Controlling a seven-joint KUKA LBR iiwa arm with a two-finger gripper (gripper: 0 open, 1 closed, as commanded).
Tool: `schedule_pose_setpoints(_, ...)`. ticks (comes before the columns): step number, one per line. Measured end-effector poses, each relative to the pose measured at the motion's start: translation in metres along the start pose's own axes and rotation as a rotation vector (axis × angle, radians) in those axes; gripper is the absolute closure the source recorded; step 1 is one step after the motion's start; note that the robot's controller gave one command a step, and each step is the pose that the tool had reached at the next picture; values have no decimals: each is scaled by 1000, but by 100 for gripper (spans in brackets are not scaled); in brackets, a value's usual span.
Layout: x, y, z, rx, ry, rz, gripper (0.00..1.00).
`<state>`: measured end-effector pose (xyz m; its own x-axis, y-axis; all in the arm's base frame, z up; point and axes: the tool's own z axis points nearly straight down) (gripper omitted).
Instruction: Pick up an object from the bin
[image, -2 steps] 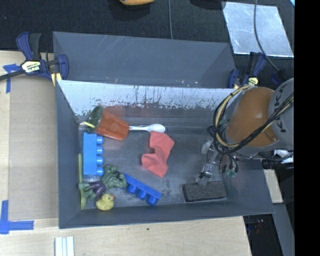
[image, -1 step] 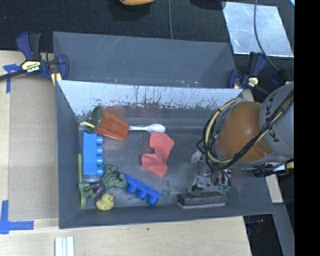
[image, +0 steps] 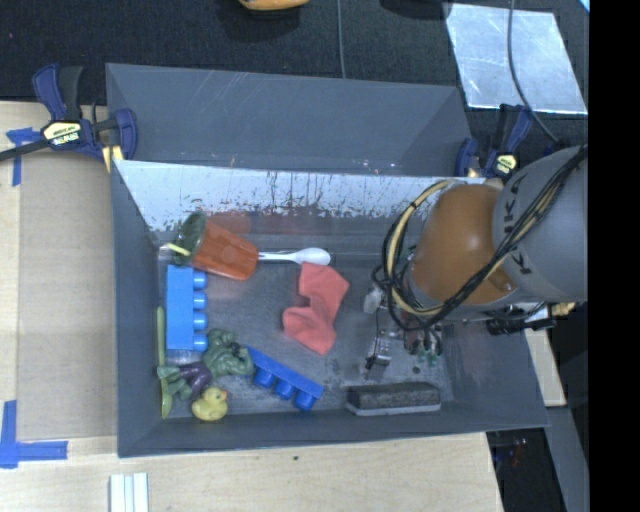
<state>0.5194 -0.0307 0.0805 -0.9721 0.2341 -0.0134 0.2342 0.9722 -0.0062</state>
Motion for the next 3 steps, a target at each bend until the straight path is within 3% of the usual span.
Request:
schedule_pose_setpoints(1, -15, -48, -39, -1, -4, 175, 0)
schedule_pose_setpoints(2, -32, 9, -29, -2, -5, 300, 0)
schedule_pose_setpoints(3, -20, 25, -32, -3, -6, 344, 0)
